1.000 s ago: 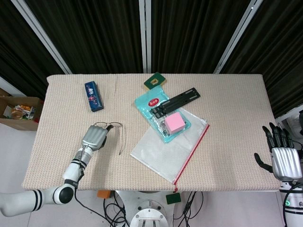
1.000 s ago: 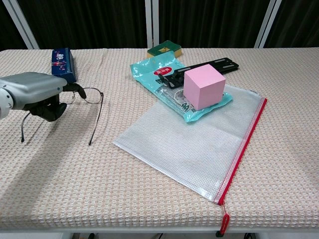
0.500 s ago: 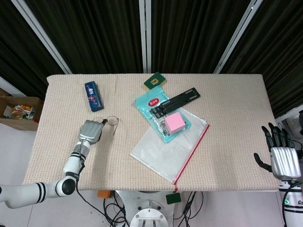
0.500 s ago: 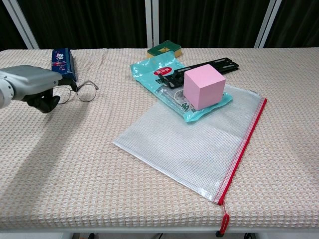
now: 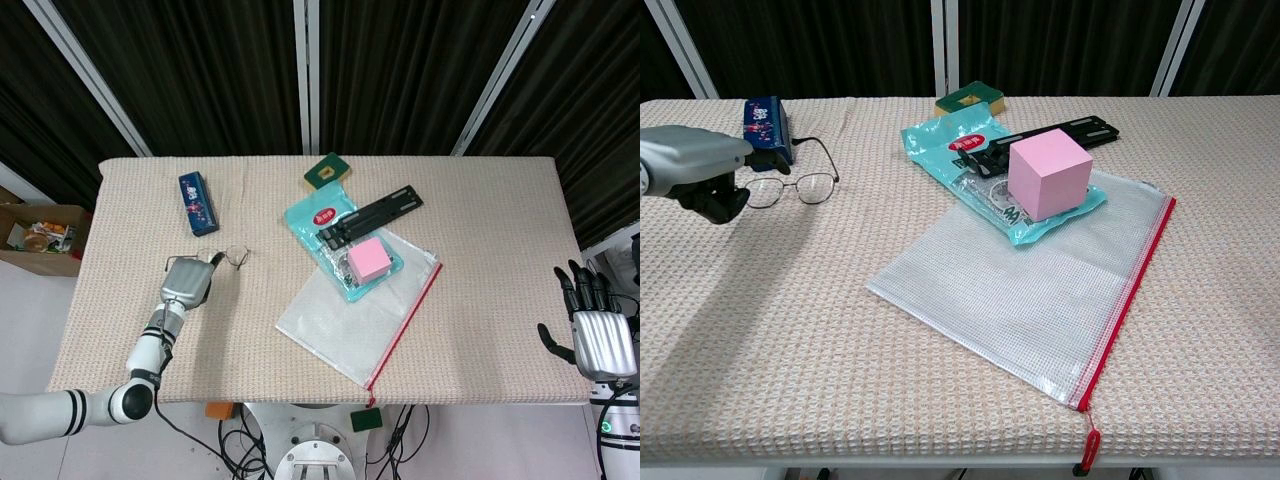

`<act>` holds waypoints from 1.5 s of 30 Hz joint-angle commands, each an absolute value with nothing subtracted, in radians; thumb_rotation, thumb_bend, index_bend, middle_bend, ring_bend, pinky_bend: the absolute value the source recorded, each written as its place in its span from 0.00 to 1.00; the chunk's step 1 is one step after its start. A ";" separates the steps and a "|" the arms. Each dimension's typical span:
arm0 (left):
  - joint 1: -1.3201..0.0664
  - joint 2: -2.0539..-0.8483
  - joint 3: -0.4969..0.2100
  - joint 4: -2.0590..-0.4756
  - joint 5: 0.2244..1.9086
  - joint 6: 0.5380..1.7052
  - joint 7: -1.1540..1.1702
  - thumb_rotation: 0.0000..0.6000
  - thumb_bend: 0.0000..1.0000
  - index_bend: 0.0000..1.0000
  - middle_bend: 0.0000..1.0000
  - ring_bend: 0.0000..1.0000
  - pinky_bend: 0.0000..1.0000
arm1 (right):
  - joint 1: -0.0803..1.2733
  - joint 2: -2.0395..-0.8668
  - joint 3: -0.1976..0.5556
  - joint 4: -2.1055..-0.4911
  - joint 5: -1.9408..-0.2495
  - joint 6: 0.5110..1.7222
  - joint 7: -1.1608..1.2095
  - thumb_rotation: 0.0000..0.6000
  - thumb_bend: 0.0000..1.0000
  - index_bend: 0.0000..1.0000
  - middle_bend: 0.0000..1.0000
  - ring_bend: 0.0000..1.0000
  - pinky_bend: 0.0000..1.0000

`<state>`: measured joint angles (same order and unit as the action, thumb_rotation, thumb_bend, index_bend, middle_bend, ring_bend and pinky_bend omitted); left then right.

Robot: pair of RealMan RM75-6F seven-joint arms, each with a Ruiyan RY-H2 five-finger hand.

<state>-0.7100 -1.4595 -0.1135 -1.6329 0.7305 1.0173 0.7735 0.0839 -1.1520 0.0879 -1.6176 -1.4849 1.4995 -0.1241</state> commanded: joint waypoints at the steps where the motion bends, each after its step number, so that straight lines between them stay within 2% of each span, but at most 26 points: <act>1: -0.665 -1.408 -0.048 -1.692 0.765 1.040 0.743 1.00 0.67 0.29 1.00 0.97 0.94 | 0.082 -1.152 0.087 -1.615 -1.485 1.502 -0.119 1.00 0.34 0.00 0.00 0.00 0.00; 4: -0.624 -1.363 0.015 -1.729 0.764 1.065 0.746 1.00 0.67 0.42 1.00 0.96 0.94 | 0.079 -1.151 0.088 -1.608 -1.483 1.505 -0.118 1.00 0.34 0.00 0.00 0.00 0.00; 7: -0.583 -1.343 0.042 -1.730 0.765 1.118 0.729 1.00 0.67 0.41 1.00 0.96 0.94 | 0.080 -1.151 0.087 -1.604 -1.483 1.502 -0.111 1.00 0.34 0.00 0.00 0.00 0.00; 9: -0.557 -1.339 0.039 -1.714 0.768 1.158 0.703 1.00 0.67 0.33 1.00 0.96 0.94 | 0.081 -1.154 0.083 -1.602 -1.489 1.500 -0.109 1.00 0.34 0.00 0.00 0.00 0.00; 13: -0.520 -1.355 0.006 -1.668 0.803 1.244 0.647 1.00 0.67 0.09 1.00 0.96 0.94 | 0.083 -1.156 0.079 -1.604 -1.500 1.500 -0.109 1.00 0.34 0.00 0.00 0.00 0.00; 15: -0.505 -1.376 -0.018 -1.631 0.821 1.280 0.615 1.00 0.67 0.03 1.00 0.96 0.94 | 0.083 -1.153 0.080 -1.609 -1.504 1.505 -0.109 1.00 0.34 0.00 0.00 0.00 0.00; 17: -0.501 -1.393 -0.036 -1.603 0.825 1.288 0.598 1.00 0.67 0.00 1.00 0.96 0.94 | 0.082 -1.150 0.082 -1.614 -1.509 1.512 -0.109 1.00 0.34 0.00 0.00 0.00 0.00; 25: -0.537 -1.486 -0.124 -1.506 0.699 1.227 0.639 1.00 0.67 0.00 1.00 0.97 0.94 | 0.076 -1.138 0.085 -1.629 -1.507 1.524 -0.108 1.00 0.34 0.00 0.00 0.00 0.00; 33: -0.558 -1.596 -0.163 -1.470 0.762 1.278 0.630 1.00 0.68 0.00 1.00 0.97 0.94 | 0.082 -1.131 0.088 -1.633 -1.501 1.510 -0.108 1.00 0.34 0.00 0.00 0.00 0.00; 45: -0.621 -1.737 -0.207 -1.381 0.777 1.278 0.702 1.00 0.69 0.00 1.00 0.97 0.94 | 0.083 -1.126 0.088 -1.630 -1.485 1.496 -0.106 1.00 0.34 0.00 0.00 0.00 0.00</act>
<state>-0.6109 -1.7169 -0.2041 -1.4009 0.7751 1.2796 0.6866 0.0825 -1.1263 0.0876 -1.6298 -1.4854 1.4964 -0.1062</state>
